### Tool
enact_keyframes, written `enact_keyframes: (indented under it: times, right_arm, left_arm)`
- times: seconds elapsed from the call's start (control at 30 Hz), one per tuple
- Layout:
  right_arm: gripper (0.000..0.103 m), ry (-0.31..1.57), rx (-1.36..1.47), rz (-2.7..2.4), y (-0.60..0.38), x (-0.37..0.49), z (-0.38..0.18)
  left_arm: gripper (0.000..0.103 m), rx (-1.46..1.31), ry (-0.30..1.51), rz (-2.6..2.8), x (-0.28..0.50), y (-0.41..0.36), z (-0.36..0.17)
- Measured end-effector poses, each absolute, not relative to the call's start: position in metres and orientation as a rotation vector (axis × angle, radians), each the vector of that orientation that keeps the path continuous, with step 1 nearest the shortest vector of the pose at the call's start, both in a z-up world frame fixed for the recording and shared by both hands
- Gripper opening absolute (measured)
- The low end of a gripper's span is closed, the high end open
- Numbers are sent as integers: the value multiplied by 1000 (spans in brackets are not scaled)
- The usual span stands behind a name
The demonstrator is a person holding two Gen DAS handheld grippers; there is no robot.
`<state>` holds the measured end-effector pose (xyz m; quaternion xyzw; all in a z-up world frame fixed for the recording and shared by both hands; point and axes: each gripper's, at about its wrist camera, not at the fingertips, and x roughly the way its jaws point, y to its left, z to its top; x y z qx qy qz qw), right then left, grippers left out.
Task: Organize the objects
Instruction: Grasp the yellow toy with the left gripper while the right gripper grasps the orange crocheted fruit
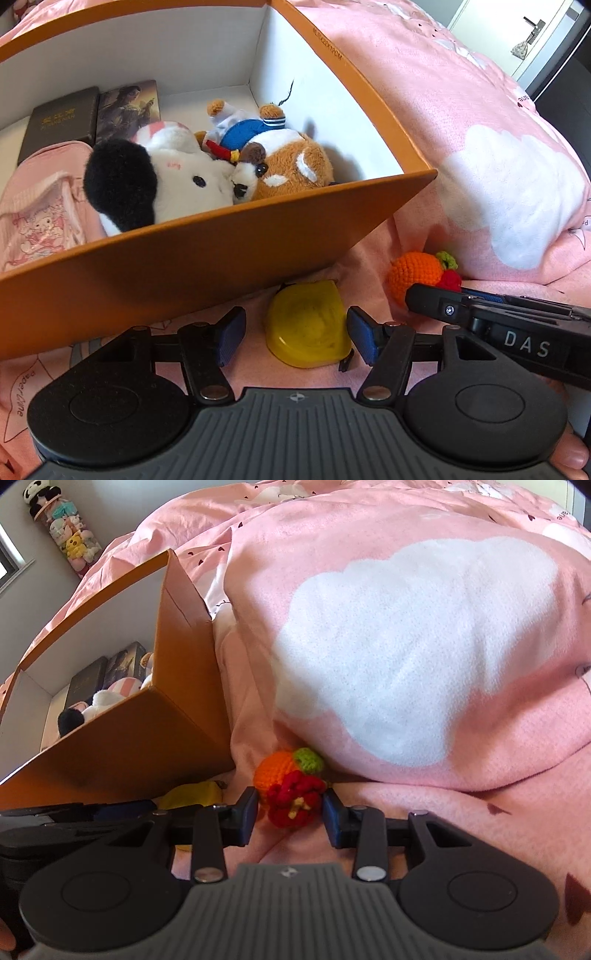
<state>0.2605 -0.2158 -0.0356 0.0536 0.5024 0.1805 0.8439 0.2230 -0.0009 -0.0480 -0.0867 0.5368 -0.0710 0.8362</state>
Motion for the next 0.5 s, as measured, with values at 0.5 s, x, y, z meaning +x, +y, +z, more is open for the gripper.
enact_keyframes:
  times: [0.5]
  right_arm:
    - [40,1096,271,379,-224,281,-44]
  left_arm:
    - [77,-143,1145,-161,232,-9,-61]
